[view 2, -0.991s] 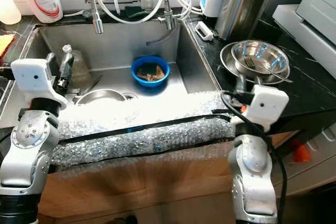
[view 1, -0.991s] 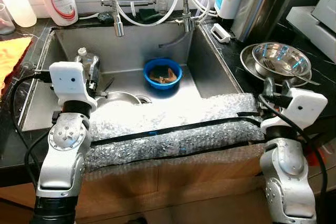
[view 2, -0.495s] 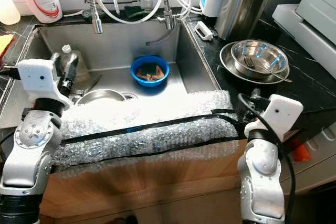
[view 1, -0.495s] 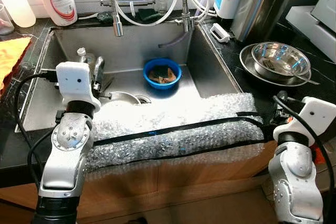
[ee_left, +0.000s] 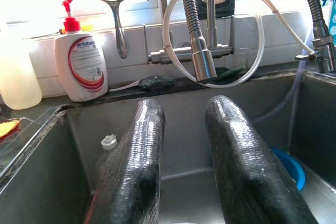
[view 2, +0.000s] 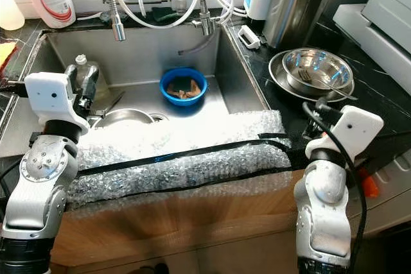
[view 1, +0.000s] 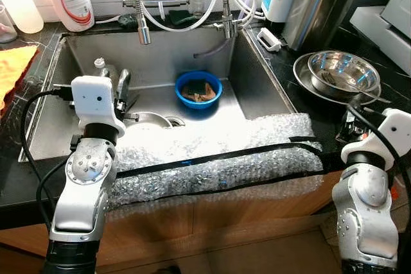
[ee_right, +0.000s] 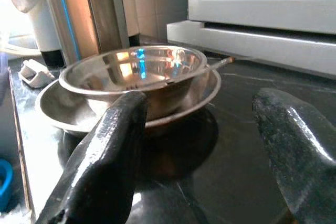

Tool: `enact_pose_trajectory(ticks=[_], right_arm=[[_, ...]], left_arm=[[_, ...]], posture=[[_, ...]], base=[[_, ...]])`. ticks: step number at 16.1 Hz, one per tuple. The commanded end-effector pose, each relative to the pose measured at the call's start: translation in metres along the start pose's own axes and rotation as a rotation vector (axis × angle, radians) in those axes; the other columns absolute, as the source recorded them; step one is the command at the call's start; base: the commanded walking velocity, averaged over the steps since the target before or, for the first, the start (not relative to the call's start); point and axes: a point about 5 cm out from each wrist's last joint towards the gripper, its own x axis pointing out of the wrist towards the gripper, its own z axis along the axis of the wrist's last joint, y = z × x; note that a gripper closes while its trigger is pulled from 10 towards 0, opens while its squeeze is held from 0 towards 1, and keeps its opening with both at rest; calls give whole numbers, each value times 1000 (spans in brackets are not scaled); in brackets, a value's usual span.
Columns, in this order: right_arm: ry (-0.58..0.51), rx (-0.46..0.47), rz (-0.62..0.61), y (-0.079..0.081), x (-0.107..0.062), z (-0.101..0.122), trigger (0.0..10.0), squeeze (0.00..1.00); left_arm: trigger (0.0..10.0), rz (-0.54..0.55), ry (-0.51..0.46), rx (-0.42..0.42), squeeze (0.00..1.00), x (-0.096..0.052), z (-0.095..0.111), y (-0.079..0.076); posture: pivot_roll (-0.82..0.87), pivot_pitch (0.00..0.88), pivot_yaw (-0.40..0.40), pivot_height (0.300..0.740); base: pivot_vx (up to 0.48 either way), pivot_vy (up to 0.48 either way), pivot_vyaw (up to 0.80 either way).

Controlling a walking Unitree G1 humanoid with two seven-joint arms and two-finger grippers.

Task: Kitchen organization

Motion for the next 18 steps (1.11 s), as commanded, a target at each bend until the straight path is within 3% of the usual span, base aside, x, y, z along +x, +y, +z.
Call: enact_pose_trajectory(ticks=[1, 2, 4, 5, 6, 15, 18], right_arm=[[-6, 2, -25, -5, 3, 1, 10000, 0], [-18, 8, -19, -5, 6, 3, 10000, 1000], [-36, 18, -28, -4, 7, 7, 10000, 1000], [-39, 9, -47, -6, 9, 8, 10000, 878], [-32, 0, -44, -6, 11, 6, 10000, 0], [-67, 0, -56, -9, 23, 13, 10000, 0], [-16, -20, -40, -7, 28, 5, 10000, 0]], left_arm=[[10000, -4, -37, 16, 0, 0, 7, -1], [10000, -1, -38, 17, 0, 1, 8, 0], [10000, -1, -40, 18, 0, 1, 8, 0], [10000, -2, -40, 16, 0, 1, 8, -1], [10000, -2, -37, 15, 0, 1, 6, -2], [10000, -6, -42, 15, 0, 2, 6, -3], [10000, -1, -32, 15, 0, 0, 3, -4]], posture=[[55, 144, -44, 740], [56, 144, -43, 740], [55, 140, -42, 740], [55, 135, -41, 740], [52, 132, -39, 740], [57, 114, -41, 740], [59, 122, -41, 740]], base=[[0, 0, 0], [0, 0, 0], [0, 0, 0], [0, 0, 0], [0, 0, 0], [0, 0, 0], [0, 0, 0]])
